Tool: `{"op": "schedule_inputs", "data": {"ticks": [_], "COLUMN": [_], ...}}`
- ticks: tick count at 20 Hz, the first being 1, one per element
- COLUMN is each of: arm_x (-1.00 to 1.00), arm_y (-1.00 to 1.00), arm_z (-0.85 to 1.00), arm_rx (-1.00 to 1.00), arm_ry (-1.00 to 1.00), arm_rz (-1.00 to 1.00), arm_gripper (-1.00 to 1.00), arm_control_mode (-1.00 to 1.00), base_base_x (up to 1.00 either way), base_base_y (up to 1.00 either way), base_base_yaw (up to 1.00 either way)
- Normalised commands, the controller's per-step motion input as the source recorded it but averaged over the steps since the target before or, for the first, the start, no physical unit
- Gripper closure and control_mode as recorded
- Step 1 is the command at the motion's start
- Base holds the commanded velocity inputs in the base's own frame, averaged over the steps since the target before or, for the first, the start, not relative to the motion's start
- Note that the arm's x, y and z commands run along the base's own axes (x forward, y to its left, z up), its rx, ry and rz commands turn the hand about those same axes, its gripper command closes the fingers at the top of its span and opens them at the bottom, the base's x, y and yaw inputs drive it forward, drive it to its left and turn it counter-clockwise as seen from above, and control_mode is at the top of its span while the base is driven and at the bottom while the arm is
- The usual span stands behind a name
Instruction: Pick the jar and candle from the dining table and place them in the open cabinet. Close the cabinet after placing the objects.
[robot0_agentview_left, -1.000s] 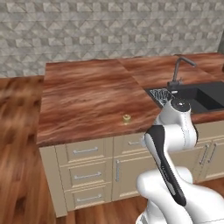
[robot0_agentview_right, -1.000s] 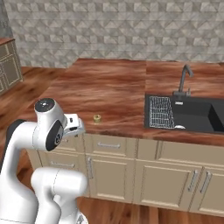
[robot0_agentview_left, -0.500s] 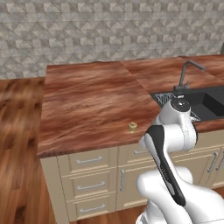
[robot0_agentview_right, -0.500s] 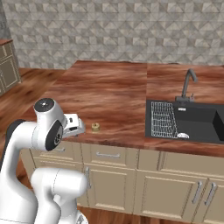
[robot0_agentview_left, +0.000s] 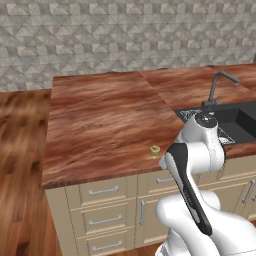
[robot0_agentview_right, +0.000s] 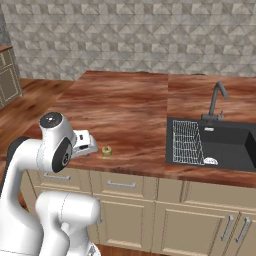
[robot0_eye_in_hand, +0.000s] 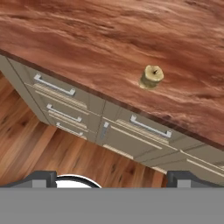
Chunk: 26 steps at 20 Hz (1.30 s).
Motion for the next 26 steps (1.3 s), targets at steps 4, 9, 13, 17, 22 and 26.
{"op": "schedule_inputs", "data": {"ticks": [4,9,13,17,22,26], "arm_x": [0.0,0.0,0.16,0.58,0.72,0.71], "arm_y": [0.0,-0.06,-0.21,-0.25,-0.12,0.0], "arm_z": [0.0,-0.02,-0.15,-0.31,-0.39,-0.47], "arm_rx": [0.0,0.01,0.09,0.04,0.0,0.0], "arm_ry": [0.0,0.0,0.0,0.01,0.01,0.03], "arm_rz": [0.0,-0.04,-0.19,-0.18,-0.1,-0.02], "arm_gripper": [-1.0,-1.0,-1.0,-1.0,-1.0,-1.0], "arm_control_mode": [1.0,-1.0,-1.0,-1.0,-1.0,-1.0], "base_base_x": [0.11,0.0,0.0,0.0,0.0,0.0], "base_base_y": [0.0,0.0,0.0,0.0,0.0,0.0], "base_base_yaw": [0.0,0.0,0.0,0.0,0.0,0.0]}}
